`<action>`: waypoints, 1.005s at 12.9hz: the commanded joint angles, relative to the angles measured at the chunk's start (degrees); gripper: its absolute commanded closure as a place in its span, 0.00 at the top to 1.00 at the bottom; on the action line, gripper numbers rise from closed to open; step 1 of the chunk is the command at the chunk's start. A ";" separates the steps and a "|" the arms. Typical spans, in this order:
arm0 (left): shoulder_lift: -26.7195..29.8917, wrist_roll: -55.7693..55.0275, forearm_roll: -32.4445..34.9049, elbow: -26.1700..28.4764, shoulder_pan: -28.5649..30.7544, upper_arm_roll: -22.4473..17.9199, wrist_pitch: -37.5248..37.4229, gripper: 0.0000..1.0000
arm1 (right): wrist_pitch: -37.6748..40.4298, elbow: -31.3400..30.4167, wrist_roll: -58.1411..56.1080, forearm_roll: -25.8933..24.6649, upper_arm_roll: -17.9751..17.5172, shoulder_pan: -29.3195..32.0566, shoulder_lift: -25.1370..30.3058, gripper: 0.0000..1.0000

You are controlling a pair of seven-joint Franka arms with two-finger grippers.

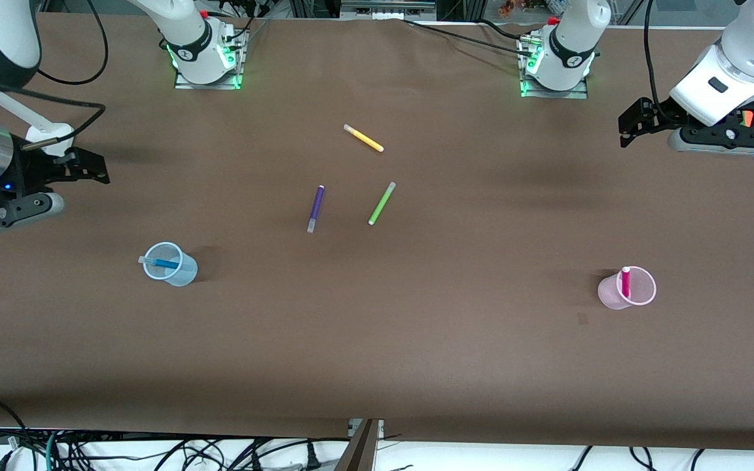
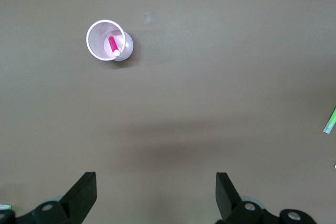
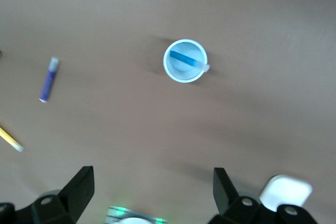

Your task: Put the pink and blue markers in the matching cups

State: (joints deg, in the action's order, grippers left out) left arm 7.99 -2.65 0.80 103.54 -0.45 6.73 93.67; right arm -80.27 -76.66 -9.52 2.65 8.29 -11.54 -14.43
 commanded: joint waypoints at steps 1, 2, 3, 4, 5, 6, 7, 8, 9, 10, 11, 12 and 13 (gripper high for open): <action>-3.83 2.65 -0.53 -6.56 0.28 -0.40 -2.25 1.00 | -0.41 -6.28 12.03 0.42 -7.13 4.42 4.83 1.00; -6.64 2.56 -0.53 -11.29 0.02 -0.93 -5.92 1.00 | -2.15 -10.40 13.64 0.51 -8.54 6.25 7.46 1.00; -7.97 2.65 -0.53 -13.43 0.28 -0.85 -7.44 1.00 | -3.48 -12.97 12.78 0.51 -9.16 7.31 9.05 1.00; -7.90 2.74 -0.53 -13.02 0.37 -0.85 -7.54 1.00 | -3.40 -13.51 12.86 0.51 -9.17 7.93 9.16 1.00; -7.72 2.74 -0.53 -12.23 0.37 -0.93 -7.54 1.00 | -3.40 -13.61 12.95 0.43 -9.17 8.29 9.33 1.00; -7.72 2.74 -0.53 -12.31 0.28 -1.02 -7.37 1.00 | -3.05 -13.52 12.86 0.42 -9.17 9.86 10.12 1.00; -7.81 2.65 -0.53 -12.74 0.10 -1.02 -7.28 1.00 | -3.14 -13.61 13.04 0.25 -9.17 11.27 12.21 1.00; -8.51 2.65 -0.62 -13.10 0.54 -0.93 -7.02 1.00 | -3.40 -13.69 13.13 0.25 -8.91 12.06 13.63 1.00; -8.43 2.21 -0.62 -13.01 0.54 -0.93 -6.93 1.00 | -3.58 -13.61 13.04 0.25 -8.64 12.25 13.99 1.00; -8.43 2.21 -0.53 -13.01 0.54 -0.85 -6.93 1.00 | -3.40 -13.61 13.04 0.16 -8.64 12.25 14.25 1.00; -8.43 2.21 -0.62 -13.01 0.54 -0.85 -7.01 1.00 | -3.58 -13.61 13.13 0.07 -8.64 12.25 14.52 1.00; -8.43 2.21 -0.62 -12.92 0.54 -0.85 -7.01 1.00 | -3.75 -13.61 13.13 -0.71 -8.64 12.25 14.52 1.00; -8.43 2.21 -0.62 -12.92 0.54 -0.85 -7.01 1.00 | -3.32 -13.69 13.13 -0.89 -8.64 12.16 14.61 1.00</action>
State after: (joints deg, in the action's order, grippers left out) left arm 0.37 -1.41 0.80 92.46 -0.20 5.86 87.78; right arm -82.78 -88.30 2.52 2.48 0.45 0.19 -1.04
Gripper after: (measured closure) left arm 0.000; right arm 0.000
